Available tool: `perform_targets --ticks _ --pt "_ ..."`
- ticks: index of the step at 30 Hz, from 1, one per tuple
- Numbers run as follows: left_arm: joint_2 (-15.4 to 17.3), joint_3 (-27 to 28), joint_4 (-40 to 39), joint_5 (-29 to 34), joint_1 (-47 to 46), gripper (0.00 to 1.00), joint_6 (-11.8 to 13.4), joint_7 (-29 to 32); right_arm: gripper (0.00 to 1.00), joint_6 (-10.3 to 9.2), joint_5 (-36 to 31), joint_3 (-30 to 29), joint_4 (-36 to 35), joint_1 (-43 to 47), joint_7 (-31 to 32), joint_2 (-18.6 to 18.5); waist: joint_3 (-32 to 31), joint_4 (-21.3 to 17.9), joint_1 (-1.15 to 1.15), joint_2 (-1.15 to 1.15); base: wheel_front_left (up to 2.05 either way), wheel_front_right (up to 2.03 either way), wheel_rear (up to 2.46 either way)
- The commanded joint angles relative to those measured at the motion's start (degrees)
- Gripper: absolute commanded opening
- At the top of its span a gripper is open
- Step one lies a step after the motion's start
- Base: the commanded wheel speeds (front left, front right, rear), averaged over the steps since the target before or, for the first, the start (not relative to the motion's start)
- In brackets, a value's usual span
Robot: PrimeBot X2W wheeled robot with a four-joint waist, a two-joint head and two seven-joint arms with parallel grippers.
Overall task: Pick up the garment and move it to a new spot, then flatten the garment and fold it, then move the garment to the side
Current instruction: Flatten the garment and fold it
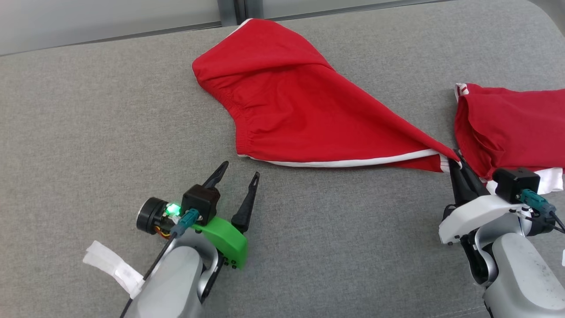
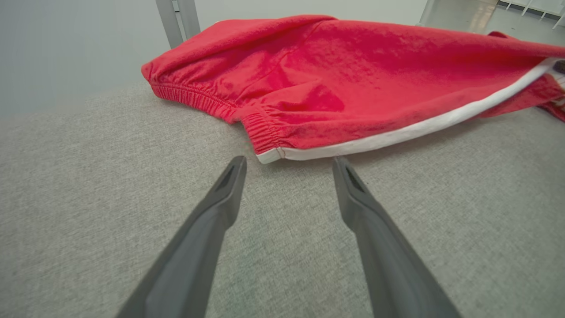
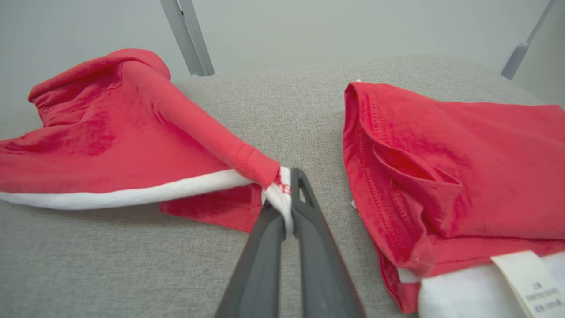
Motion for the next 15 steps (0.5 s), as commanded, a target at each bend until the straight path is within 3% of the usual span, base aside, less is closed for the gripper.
perform_targets --ticks 1,6,15 --pt "0.4 0.0 1.8 -0.8 -2.1 1.00 -0.1 0.0 0.00 -0.10 0.3 0.1 -0.3 -0.1 0.1 -0.4 0.2 -0.2 0.00 0.00 0.00 0.00 0.00" --pt "0.4 -2.6 9.2 -4.1 -8.1 1.00 -0.2 0.0 0.00 -0.10 0.3 0.1 -0.7 -1.5 0.1 -0.3 1.9 -1.2 0.00 0.00 0.00 0.00 0.00" --pt "1.4 -5.9 11.8 -7.8 -12.9 1.00 -0.2 0.0 0.00 -0.10 -0.1 0.6 -0.5 -3.3 -0.5 0.3 4.3 -2.3 0.00 0.00 0.00 0.00 0.00"
